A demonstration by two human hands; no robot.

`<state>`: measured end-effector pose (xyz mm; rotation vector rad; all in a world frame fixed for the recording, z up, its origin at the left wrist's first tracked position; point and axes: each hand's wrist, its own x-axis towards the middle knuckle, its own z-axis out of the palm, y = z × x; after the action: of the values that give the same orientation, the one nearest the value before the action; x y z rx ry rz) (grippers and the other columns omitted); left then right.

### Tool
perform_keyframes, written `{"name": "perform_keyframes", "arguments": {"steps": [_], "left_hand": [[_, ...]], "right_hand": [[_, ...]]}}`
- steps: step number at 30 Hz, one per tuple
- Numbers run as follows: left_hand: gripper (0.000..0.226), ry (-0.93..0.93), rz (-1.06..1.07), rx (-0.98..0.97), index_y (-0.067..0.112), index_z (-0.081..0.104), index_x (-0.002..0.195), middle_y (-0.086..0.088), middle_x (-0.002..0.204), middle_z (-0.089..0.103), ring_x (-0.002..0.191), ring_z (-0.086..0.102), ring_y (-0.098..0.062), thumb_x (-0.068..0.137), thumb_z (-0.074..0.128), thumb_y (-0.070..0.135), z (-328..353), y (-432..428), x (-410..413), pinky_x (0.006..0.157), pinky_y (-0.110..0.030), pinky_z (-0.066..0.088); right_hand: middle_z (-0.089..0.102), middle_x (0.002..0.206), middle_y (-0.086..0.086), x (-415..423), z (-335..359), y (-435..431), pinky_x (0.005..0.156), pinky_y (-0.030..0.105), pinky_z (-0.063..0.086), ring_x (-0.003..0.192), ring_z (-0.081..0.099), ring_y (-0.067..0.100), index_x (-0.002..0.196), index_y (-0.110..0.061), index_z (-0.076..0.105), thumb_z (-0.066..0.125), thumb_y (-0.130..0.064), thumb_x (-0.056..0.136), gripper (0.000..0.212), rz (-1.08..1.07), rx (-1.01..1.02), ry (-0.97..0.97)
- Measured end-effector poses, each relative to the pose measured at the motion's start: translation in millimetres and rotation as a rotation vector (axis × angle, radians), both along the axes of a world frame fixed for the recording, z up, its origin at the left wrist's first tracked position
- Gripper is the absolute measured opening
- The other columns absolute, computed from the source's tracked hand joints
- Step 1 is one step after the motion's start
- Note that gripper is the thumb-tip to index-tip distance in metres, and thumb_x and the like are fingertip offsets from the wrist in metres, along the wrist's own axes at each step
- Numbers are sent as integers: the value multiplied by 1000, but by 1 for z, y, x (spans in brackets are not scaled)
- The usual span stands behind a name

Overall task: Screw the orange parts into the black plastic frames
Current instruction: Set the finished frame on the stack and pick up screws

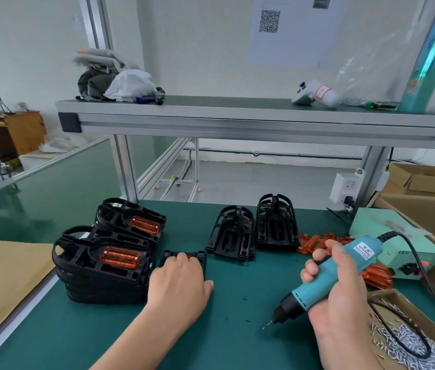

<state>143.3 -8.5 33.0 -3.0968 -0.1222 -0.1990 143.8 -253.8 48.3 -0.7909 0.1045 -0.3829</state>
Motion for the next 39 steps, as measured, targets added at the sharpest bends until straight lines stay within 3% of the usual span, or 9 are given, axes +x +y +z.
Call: {"name": "perform_keyframes", "arguments": {"steps": [8, 13, 18, 21, 30, 32, 34, 36, 39], "left_hand": [[47, -109, 42, 58, 20, 59, 115, -5, 119, 58, 112, 53, -27, 98, 49, 63, 12, -1, 40, 87, -41, 46], [32, -61, -60, -297, 9, 49, 120, -14, 123, 51, 111, 54, -32, 104, 50, 36, 29, -25, 91, 87, -38, 46], [5, 90, 14, -511, 8, 47, 100, -8, 92, 58, 72, 56, -22, 99, 48, 13, 34, -44, 131, 55, -32, 40], [8, 151, 59, -506, 8, 49, 94, -6, 79, 57, 65, 52, -20, 90, 47, 1, 29, -49, 132, 51, -31, 38], [12, 144, 45, -581, 10, 46, 88, -7, 83, 57, 62, 49, -20, 85, 50, 0, 23, -54, 101, 48, -28, 36], [13, 134, 47, -564, 9, 48, 93, -12, 96, 59, 65, 50, -21, 84, 50, -1, 27, -52, 91, 50, -28, 37], [36, 93, 38, -584, 11, 46, 122, -16, 119, 53, 70, 55, -21, 88, 51, 1, 29, -48, 83, 51, -28, 40], [79, 81, 5, -703, 29, 20, 157, -16, 125, 49, 61, 57, -20, 89, 52, 2, 29, -38, 71, 45, -27, 42], [106, 126, -86, -1062, 67, 7, 150, -9, 85, 58, 53, 48, -20, 83, 62, 6, 30, -20, 38, 47, -29, 44]], "right_hand": [[60, 80, 1, 1, -1, -2, 49, 23, 46, 57, 52, 14, 109, -18, 59, 58, -21, 107, 4, -8, 24, -9], [61, 80, 2, 3, -4, -2, 49, 23, 46, 56, 52, 14, 111, -17, 58, 57, -22, 108, 7, -1, 19, -5], [61, 80, 2, 4, -5, -3, 48, 24, 47, 57, 53, 14, 112, -16, 59, 59, -24, 107, 9, -11, 2, -4], [61, 81, 3, 3, -5, -3, 49, 24, 47, 57, 53, 14, 113, -16, 59, 59, -24, 107, 10, 3, 13, -1], [61, 80, 3, 6, -5, -7, 49, 24, 48, 57, 53, 15, 112, -15, 57, 61, -22, 105, 11, -22, 59, -2], [61, 80, 3, 6, -6, -7, 49, 24, 47, 57, 53, 15, 112, -15, 58, 61, -21, 104, 11, -29, 60, -1], [61, 80, 3, 7, -6, -8, 49, 24, 47, 56, 54, 15, 112, -15, 58, 61, -21, 104, 10, -35, 64, -13], [61, 81, 2, 7, -6, -10, 50, 24, 48, 57, 54, 15, 112, -15, 58, 60, -21, 105, 10, -36, 71, -17], [61, 82, 2, 6, -4, -12, 51, 24, 48, 59, 54, 15, 112, -15, 59, 61, -22, 104, 10, -42, 85, -23]]}}
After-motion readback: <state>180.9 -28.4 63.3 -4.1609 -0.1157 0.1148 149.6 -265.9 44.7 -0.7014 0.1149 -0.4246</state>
